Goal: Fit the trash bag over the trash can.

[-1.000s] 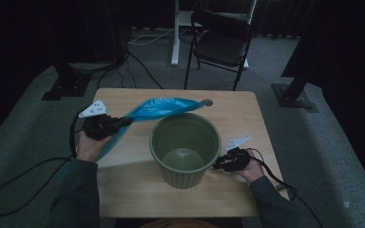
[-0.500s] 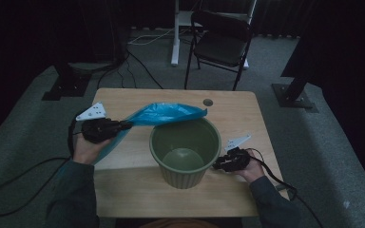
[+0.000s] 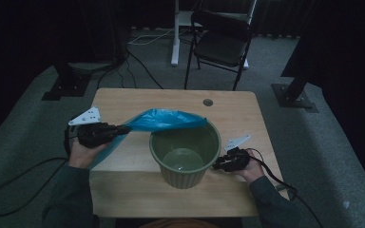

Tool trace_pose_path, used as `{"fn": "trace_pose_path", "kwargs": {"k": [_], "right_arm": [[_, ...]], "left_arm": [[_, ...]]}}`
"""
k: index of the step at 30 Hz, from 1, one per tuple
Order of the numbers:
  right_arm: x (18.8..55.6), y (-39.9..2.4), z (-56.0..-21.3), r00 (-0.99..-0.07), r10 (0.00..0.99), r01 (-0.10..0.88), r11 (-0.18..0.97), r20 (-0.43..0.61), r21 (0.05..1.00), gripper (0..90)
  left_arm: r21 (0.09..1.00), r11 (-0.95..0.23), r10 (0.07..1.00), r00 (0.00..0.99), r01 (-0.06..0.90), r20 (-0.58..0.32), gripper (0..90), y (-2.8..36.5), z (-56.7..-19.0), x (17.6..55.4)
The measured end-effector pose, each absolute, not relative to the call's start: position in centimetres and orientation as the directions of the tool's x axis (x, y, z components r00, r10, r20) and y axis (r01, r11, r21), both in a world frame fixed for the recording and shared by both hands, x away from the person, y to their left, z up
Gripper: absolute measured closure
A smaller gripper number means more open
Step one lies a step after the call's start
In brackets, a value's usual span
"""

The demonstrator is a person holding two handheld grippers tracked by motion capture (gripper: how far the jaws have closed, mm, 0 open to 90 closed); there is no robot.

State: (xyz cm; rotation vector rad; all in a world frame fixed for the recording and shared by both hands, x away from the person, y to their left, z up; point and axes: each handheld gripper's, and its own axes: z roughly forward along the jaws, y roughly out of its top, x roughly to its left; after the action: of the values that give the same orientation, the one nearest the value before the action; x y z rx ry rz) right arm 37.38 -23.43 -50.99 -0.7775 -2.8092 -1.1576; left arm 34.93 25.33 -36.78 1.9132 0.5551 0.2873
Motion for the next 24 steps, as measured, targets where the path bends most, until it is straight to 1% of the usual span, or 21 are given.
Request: {"fn": "trace_pose_path", "kwargs": {"k": [13, 18, 24], "right_arm": [[37.4, -23.4, -51.0, -0.877, 0.442, 0.447, 0.604, 0.189, 0.66, 65.6], [37.4, -23.4, -51.0, -0.877, 0.442, 0.447, 0.603, 0.19, 0.661, 65.6], [37.4, -23.4, -51.0, -0.878, 0.441, 0.445, 0.603, 0.188, 0.662, 65.6]], "left_arm": [[0.899, -0.365, 0.485, 0.874, 0.241, -0.037, 89.3, 25.3, -37.3, 34.3], [0.886, -0.407, 0.465, 0.885, 0.223, -0.009, 89.1, 23.9, -37.1, 34.4], [0.876, -0.433, 0.448, 0.894, 0.214, 0.003, 88.8, 22.6, -37.0, 34.7]]}}
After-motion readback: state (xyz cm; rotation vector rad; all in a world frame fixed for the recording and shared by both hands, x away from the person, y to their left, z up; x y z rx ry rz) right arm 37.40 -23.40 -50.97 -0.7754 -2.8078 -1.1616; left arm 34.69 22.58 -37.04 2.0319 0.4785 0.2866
